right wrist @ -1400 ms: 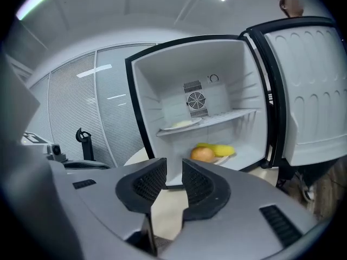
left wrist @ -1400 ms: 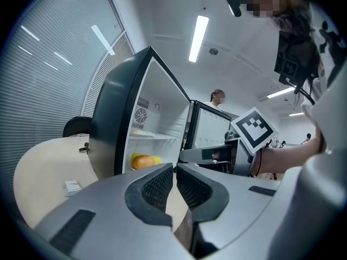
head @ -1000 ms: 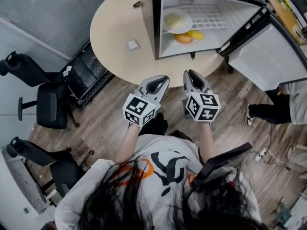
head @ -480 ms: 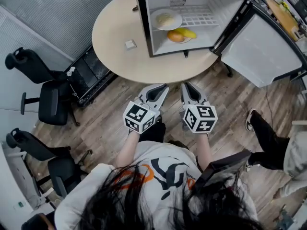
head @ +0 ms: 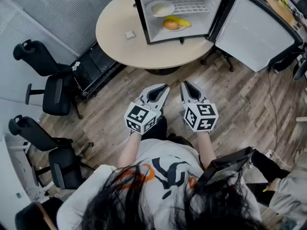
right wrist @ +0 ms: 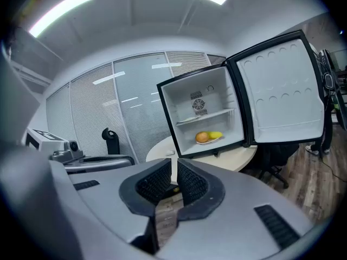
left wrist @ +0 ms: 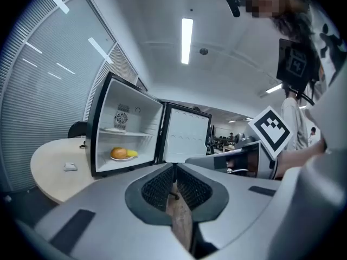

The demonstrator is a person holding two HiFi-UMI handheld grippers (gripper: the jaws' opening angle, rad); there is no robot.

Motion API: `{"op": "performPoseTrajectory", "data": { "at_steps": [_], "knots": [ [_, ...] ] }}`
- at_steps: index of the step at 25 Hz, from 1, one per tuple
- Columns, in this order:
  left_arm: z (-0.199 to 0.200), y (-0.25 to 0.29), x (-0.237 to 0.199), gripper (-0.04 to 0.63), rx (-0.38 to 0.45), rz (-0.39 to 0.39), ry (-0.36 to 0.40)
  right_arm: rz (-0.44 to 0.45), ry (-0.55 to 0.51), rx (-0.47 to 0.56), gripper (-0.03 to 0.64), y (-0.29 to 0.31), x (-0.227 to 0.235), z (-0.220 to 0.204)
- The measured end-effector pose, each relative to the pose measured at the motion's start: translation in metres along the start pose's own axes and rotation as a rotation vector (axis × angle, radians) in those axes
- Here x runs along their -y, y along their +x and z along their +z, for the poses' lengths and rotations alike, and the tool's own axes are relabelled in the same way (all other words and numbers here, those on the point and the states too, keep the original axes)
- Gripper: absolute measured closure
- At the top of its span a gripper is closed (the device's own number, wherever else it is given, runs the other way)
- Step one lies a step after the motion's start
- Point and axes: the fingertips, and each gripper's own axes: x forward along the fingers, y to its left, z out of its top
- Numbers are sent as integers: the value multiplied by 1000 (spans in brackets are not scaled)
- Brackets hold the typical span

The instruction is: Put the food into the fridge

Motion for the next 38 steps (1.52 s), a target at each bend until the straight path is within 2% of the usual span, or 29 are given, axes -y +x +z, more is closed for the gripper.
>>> {"op": "performPoseTrajectory", "data": {
  "at_steps": [10,21,38],
  "knots": [
    [-19,-42,41,583,-10,24,16,26,-28,4,577,-47,-21,-24],
    [-20,-50,67,583,-10,-8,48,7,-43,18,577,-72,-23,-28],
    [-19,-72,52,583,13,60,38,46,-79,-13,578,-60,-38,-34]
  ]
}}
